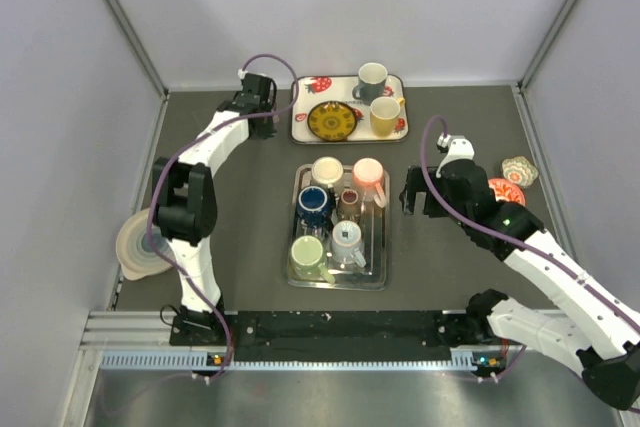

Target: Turn the mug right side up

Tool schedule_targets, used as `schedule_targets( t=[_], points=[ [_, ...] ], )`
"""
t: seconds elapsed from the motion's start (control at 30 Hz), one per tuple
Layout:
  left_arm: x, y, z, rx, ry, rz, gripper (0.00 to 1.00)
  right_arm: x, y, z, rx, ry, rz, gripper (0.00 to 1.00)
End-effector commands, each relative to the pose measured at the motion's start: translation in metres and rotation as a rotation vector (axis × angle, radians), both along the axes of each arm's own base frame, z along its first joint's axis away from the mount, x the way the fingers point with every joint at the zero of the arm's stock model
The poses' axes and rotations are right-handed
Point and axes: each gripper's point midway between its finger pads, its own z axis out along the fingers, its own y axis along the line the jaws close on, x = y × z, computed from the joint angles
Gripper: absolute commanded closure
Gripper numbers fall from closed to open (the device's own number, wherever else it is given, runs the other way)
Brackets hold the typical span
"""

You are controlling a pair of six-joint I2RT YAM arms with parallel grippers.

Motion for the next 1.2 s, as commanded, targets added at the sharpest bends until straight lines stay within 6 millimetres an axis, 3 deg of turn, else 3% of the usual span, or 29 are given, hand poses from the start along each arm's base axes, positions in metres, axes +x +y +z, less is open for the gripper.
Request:
schedule_targets(
  t=[0.0,0.13,0.47,0.6,0.63,0.73,0.87,0.97,1.1,1.17],
  points=[
    [0.043,0.002,0.025,-0.006,-0.111,0.019,1.00,0.007,-0.001,-0.004,0.020,0.000,-0.066,0.01],
    [0.057,0.006,0.007,-0.008,-0.077,0.029,1.00,0.007,0.006,-0.003,0.065,-0.012,-0.049,0.01],
    [0.061,0.013,-0.014,-0.012,-0.036,0.047,1.00,0.013,0.018,-0.011,0.096,0.008,-0.041,0.01],
    [0.060,0.012,-0.012,-0.021,-0.034,0.053,0.77,0.015,0.019,-0.018,0.081,0.028,-0.042,0.01],
    [0.059,0.013,-0.007,-0.024,-0.039,0.057,0.68,0.015,0.019,-0.018,0.077,0.029,-0.041,0.01],
    [0.054,0.012,0.007,-0.042,-0.052,0.068,0.54,0.015,0.019,-0.021,0.058,0.035,-0.029,0.02],
    [0.048,0.012,0.028,-0.063,-0.083,0.067,0.40,0.017,0.020,-0.022,0.043,0.041,-0.024,0.02],
    [0.038,0.015,0.046,-0.066,-0.094,0.085,0.37,0.013,0.030,-0.023,0.044,0.063,0.047,0.01],
    [0.005,0.015,0.078,-0.117,-0.144,0.119,0.36,-0.002,0.059,-0.023,-0.001,0.058,0.243,0.03],
    [-0.026,0.013,0.090,-0.123,-0.185,0.109,0.35,-0.006,0.070,-0.026,-0.048,0.056,0.298,0.05]
  ],
)
